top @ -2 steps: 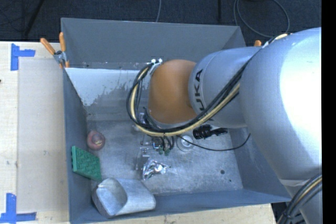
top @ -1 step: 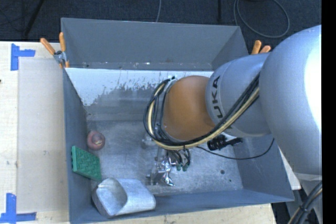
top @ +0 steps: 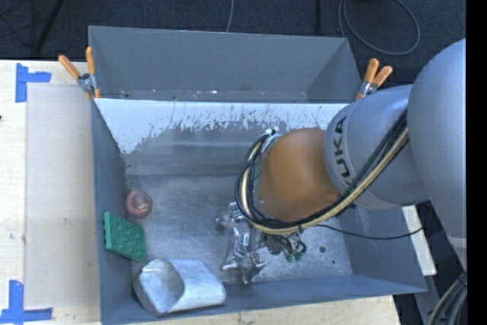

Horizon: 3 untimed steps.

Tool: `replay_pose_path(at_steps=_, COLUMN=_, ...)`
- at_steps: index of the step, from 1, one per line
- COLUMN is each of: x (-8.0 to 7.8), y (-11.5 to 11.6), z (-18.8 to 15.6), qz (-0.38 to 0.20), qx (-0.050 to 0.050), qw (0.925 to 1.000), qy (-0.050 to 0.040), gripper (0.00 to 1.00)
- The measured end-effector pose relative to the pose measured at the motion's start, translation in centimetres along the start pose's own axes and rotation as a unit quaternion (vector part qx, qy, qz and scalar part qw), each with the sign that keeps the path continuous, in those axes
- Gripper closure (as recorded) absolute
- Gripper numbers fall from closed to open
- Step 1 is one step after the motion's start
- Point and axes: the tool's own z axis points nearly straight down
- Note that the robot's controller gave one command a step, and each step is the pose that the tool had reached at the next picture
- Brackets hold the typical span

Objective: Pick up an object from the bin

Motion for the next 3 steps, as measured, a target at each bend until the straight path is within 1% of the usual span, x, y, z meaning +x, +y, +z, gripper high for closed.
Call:
replay_pose_path(at_steps=1, x=0.2, y=-0.1, z=0.0, qz=0.002, qx=0.0, qw=1.0, qy=0.0045, gripper=1.0)
replay_pose_path(at_steps=2, x=-0.1, y=-0.5, z=-12.1, qz=-0.056, qx=0.001, qw=0.9984, qy=0.0015, gripper=1.0)
replay_pose_path(at_steps=3, x=0.4, y=-0.3, z=-22.0, qz=-0.201, qx=0.0, qw=0.9795, qy=0.0023, gripper=1.0)
